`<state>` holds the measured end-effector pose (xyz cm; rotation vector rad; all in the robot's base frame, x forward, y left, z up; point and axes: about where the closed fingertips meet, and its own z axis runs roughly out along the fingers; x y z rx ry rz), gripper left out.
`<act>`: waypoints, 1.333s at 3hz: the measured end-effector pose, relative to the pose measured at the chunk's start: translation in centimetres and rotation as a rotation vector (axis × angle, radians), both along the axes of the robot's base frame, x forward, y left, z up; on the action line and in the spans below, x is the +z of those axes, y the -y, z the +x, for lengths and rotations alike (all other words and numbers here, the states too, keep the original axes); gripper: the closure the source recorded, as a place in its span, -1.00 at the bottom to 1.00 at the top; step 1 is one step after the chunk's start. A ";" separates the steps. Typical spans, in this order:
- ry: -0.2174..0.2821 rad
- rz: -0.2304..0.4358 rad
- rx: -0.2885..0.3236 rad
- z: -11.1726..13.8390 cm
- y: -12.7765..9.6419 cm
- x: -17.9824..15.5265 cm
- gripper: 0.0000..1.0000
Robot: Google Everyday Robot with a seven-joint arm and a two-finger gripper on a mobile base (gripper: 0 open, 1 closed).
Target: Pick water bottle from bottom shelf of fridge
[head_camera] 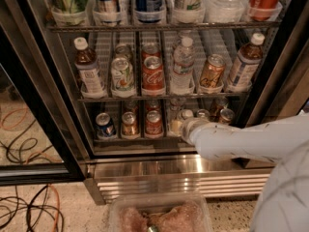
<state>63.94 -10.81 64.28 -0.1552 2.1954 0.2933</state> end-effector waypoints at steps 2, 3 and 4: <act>-0.038 -0.008 0.009 -2.3 0.5 -0.2 1.00; -0.041 -0.014 0.015 -3.1 0.8 -0.1 1.00; 0.010 -0.013 0.033 -4.3 0.9 3.1 1.00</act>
Offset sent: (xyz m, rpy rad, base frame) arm -0.0969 -0.0224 0.0881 0.0016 -0.0368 0.0232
